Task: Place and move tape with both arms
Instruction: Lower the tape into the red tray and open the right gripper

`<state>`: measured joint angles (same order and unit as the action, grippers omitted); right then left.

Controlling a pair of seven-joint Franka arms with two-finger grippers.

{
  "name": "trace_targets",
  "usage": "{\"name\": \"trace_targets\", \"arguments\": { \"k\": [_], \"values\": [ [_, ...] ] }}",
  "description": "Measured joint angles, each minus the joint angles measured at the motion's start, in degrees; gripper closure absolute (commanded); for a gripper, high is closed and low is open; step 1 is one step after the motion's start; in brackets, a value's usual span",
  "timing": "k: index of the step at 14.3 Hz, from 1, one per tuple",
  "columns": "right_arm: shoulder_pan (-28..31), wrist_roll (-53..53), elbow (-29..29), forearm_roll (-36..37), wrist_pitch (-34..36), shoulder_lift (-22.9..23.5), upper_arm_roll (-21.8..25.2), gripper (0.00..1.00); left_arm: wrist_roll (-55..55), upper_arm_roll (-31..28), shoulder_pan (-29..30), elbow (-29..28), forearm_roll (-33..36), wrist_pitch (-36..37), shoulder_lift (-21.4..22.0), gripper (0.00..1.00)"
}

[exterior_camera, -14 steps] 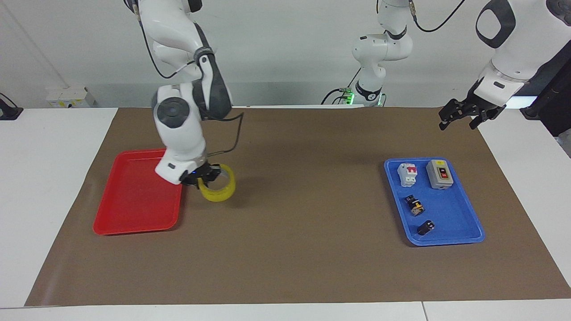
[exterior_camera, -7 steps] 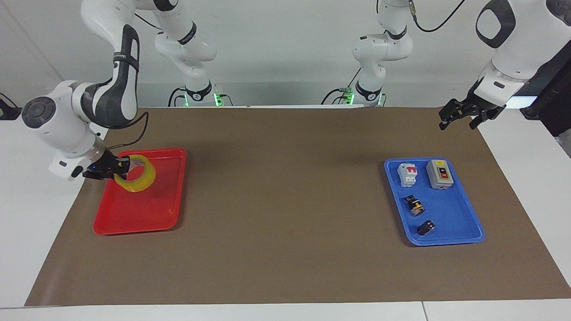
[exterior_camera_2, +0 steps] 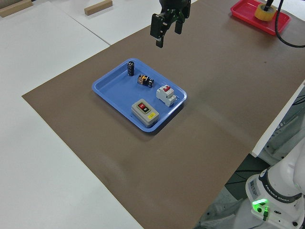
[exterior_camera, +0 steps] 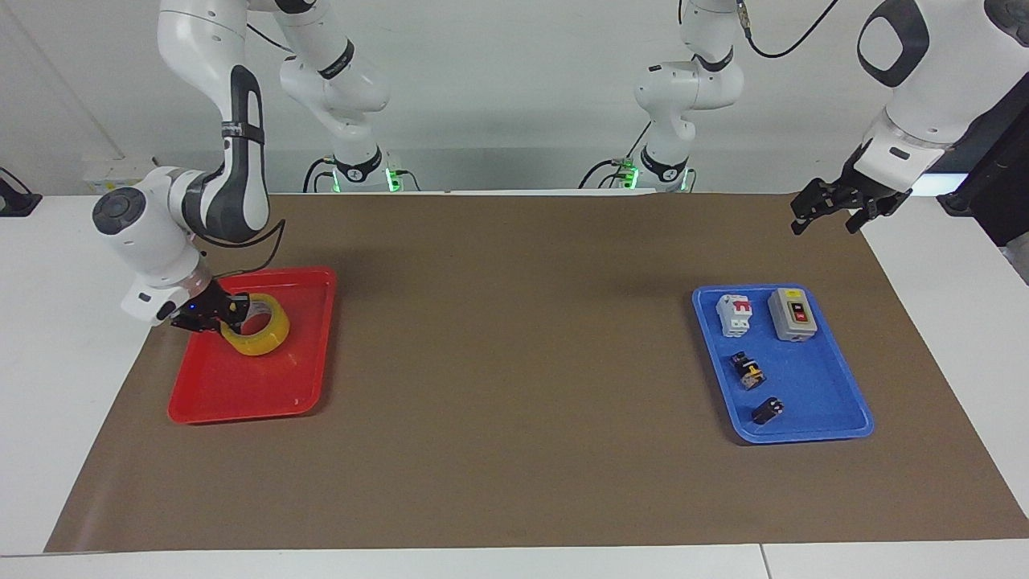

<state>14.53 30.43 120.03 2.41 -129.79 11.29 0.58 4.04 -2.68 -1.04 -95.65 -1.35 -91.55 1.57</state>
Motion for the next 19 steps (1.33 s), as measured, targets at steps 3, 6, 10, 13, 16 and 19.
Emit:
{"name": "trace_targets", "arguments": {
  "k": [3, 6, 10, 13, 16, 19],
  "values": [
    [-0.2, -1.2, 0.6, -0.2, -1.7, 0.8, -0.1, 1.0, 0.0, 0.0, 0.0, 0.0, 0.0, 0.0, 0.0, 0.0],
    [-1.3, -2.9, 0.6, -0.3, -1.9, 1.3, -0.2, 1.0, 0.0, 0.0, 0.0, 0.0, 0.0, 0.0, 0.0, 0.0],
    [-1.5, -3.0, 0.6, -0.3, -2.0, 1.3, -0.2, 0.0, 0.0, 0.0, 0.0, 0.0, 0.0, 0.0, 0.0, 0.0],
    [-1.6, -3.0, -0.5, -0.3, -2.0, 1.1, -0.3, 0.0, 0.0, 0.0, 0.0, 0.0, 0.0, 0.0, 0.0, 0.0],
    [-3.2, -3.1, -5.9, -0.3, 4.5, -0.1, -0.3, 0.0, 0.0, 0.0, 0.0, 0.0, 0.0, 0.0, 0.0, 0.0],
    [-5.5, -6.3, -12.7, -0.4, 16.8, -3.3, -0.4, 0.0, 0.0, 0.0, 0.0, 0.0, 0.0, 0.0, 0.0, 0.0]
  ]
}}
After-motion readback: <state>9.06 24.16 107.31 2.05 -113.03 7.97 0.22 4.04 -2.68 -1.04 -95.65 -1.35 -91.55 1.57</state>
